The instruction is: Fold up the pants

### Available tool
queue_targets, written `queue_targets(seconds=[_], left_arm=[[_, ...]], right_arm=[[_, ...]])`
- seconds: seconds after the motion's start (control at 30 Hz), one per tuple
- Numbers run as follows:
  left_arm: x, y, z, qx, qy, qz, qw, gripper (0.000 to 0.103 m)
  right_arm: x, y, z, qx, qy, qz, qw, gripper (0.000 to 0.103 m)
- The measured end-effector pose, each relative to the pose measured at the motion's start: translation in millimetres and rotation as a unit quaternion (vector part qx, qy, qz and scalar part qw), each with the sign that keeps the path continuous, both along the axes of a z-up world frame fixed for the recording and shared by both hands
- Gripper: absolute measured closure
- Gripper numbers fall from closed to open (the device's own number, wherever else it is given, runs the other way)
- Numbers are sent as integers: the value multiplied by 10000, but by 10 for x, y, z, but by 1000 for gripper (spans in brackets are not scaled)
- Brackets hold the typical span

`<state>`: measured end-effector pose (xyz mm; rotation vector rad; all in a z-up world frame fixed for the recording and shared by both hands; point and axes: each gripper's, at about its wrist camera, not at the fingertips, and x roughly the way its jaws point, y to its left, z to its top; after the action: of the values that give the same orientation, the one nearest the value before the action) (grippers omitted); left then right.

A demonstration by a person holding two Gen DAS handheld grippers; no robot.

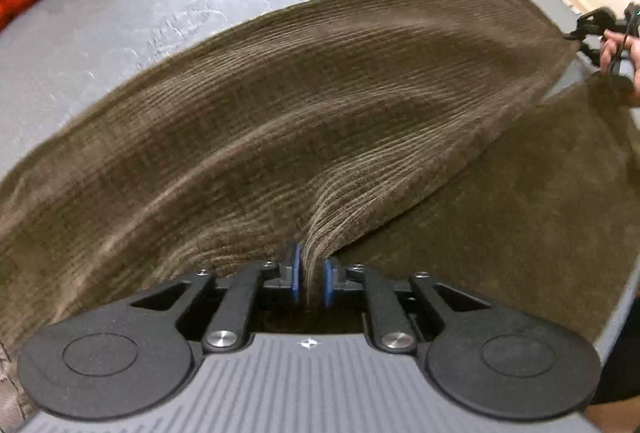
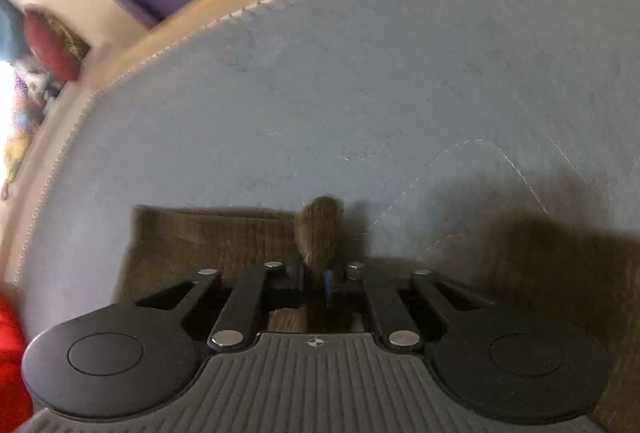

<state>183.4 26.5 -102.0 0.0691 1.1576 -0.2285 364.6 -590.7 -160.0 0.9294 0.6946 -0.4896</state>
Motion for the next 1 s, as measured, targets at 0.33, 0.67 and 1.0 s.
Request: queue_targets(seconds=[0.33, 0.67, 1.0], left_arm=[[-421, 817, 59, -733, -353, 1139, 9902, 85], [-747, 1460, 525, -393, -320, 1357, 9895, 90], [-1711, 2698, 933, -849, -363, 2155, 9721, 85]], right_arm=[[-66, 158, 765, -1406, -528, 246, 9884, 79], [-409, 1178, 1796, -1561, -1711, 2090, 9501, 75], [-1670, 2656, 2151, -1947, -1867, 5150, 8136, 64]])
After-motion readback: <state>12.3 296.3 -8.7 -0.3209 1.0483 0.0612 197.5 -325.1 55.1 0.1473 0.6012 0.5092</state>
